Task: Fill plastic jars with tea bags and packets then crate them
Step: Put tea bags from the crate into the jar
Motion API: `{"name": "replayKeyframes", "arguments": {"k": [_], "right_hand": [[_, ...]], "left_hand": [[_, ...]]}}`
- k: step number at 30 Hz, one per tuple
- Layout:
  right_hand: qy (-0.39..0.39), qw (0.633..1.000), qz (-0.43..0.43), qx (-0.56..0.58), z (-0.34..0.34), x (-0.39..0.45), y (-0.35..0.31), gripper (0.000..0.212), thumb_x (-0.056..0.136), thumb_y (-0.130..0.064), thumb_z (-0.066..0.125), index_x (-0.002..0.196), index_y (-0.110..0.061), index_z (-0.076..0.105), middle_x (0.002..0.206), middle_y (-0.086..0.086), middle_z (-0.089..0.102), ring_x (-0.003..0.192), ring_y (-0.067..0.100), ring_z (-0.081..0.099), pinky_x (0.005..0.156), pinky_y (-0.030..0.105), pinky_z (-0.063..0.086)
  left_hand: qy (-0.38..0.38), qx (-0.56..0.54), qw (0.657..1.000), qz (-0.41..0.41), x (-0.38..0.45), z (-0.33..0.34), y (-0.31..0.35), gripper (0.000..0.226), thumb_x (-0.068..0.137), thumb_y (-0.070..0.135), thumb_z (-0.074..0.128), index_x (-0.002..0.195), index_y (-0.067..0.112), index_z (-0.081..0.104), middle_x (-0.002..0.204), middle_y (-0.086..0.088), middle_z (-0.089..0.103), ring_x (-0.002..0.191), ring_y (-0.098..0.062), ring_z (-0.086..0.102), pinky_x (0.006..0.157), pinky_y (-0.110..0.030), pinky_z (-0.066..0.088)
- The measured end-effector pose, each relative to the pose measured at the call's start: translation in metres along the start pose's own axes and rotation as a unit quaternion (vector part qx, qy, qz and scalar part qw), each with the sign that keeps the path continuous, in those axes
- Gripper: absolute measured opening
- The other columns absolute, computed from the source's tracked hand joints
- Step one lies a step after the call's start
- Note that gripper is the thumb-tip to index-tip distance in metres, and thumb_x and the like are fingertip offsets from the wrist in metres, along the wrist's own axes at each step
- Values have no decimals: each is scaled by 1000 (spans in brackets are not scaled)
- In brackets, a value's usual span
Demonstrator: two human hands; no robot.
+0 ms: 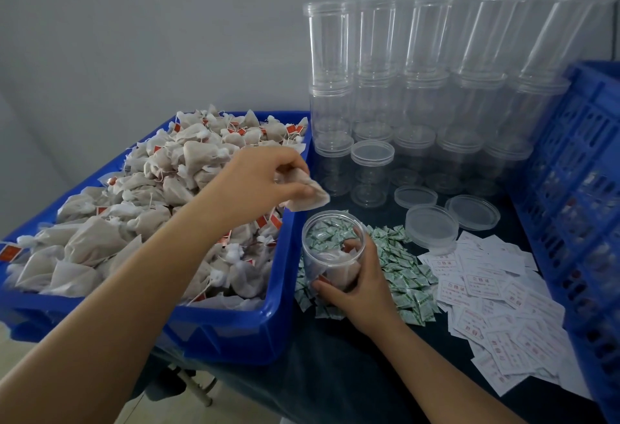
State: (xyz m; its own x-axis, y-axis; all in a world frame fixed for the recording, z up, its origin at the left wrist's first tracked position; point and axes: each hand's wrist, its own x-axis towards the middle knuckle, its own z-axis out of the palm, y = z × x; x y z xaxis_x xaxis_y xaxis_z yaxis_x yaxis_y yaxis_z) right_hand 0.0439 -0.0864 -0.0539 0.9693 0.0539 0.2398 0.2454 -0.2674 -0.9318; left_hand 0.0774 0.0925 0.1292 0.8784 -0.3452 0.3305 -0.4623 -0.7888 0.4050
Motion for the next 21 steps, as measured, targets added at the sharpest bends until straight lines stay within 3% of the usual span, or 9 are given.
{"name": "replayKeyframes", "arguments": {"k": [4,8,10,14,18,21], "right_hand": [[1,1000,3,1,1,0,0,97,53,-63,78,129,-70,19,141,-12,42,130,8,47,108,36,46],[4,1000,8,-6,1,0,0,99,55,-62,79,132,-66,17,142,-9,42,130,10,46,107,40,45],[4,1000,10,-3,1,1,1,103,56,-60,80,138,-60,19,142,-8,43,130,11,47,107,41,45],[-1,1000,22,7,1,2,4,111,58,-56,84,150,-38,25,144,-6,45,131,14,50,106,45,47],[-2,999,32,9,2,2,6,111,59,-53,86,150,-34,26,143,-4,48,130,16,52,104,47,48],[-7,999,38,13,2,3,6,117,57,-55,84,154,-30,22,148,-4,44,134,17,48,107,47,46]], "left_hand": [[-12,-49,999,-1,6,18,12,14,79,36,71,87,35,60,83,20,60,81,4,54,68,-9,40],[-33,-92,995,-23,8,38,14,19,80,28,73,80,37,56,78,19,60,75,15,54,60,-1,41],[-48,-114,991,-46,9,46,12,16,81,26,73,81,34,58,78,15,62,71,10,57,55,-6,44],[-66,-47,996,-34,10,59,10,9,84,25,70,87,24,62,83,11,63,78,-4,58,70,-22,49],[-49,64,996,29,7,67,11,14,84,28,69,94,17,67,89,6,65,89,-11,52,81,-28,44],[-56,93,993,36,7,70,12,15,85,27,68,93,14,66,88,3,62,88,-14,52,78,-28,43]]}}
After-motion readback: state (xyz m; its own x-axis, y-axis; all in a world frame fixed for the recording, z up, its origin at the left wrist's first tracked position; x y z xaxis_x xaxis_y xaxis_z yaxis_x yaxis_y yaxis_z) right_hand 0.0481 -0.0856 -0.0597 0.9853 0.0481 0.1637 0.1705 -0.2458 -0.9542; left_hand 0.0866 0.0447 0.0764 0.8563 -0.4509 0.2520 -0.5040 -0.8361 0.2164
